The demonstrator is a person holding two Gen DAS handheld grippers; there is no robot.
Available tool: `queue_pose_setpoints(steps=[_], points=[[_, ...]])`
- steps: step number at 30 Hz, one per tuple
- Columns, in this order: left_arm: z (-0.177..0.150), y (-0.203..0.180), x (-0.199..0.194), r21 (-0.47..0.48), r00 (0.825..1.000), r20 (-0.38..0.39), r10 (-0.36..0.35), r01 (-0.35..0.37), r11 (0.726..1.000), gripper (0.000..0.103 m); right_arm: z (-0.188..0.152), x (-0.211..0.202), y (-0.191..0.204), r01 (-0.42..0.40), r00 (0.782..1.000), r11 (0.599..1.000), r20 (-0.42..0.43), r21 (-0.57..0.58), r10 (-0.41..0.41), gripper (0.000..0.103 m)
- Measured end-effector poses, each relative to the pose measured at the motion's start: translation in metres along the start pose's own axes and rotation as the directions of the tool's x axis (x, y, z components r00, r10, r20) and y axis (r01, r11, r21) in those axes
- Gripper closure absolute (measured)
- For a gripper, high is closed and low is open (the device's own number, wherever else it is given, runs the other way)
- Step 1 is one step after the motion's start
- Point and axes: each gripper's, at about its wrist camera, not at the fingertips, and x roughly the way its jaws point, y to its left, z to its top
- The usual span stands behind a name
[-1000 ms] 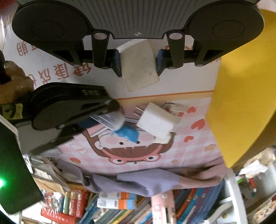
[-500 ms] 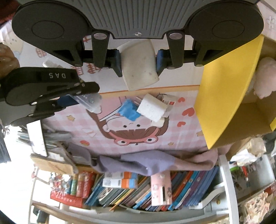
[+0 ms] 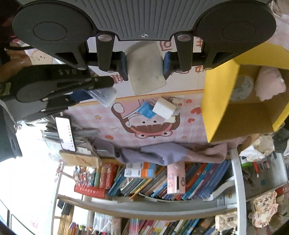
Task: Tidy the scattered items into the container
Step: 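Carry the eraser in left tool while right tool carries the glue bottle over the box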
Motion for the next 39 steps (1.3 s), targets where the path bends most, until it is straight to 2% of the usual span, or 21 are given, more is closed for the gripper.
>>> queue_pose_setpoints(steps=[15, 28, 34, 39], points=[[-0.047, 0.06, -0.06, -0.013, 0.999, 0.016, -0.052, 0.052, 0.999, 0.067, -0.018, -0.017, 0.109, 0.05, 0.999, 0.998, -0.005, -0.033, -0.05, 0.073], [-0.088, 0.119, -0.117, -0.019, 0.997, 0.054, -0.051, 0.052, 0.998, 0.067, -0.036, -0.015, 0.21, 0.056, 0.998, 0.997, 0.013, -0.058, -0.056, 0.073], [-0.099, 0.133, -0.134, -0.025, 0.995, 0.075, -0.059, 0.061, 0.998, 0.067, -0.039, -0.02, 0.24, 0.071, 0.997, 0.994, 0.025, -0.078, -0.069, 0.073], [-0.105, 0.141, -0.142, -0.047, 0.996, 0.088, -0.035, 0.039, 0.998, 0.067, -0.039, -0.021, 0.254, 0.068, 0.998, 0.993, 0.019, -0.098, -0.066, 0.073]])
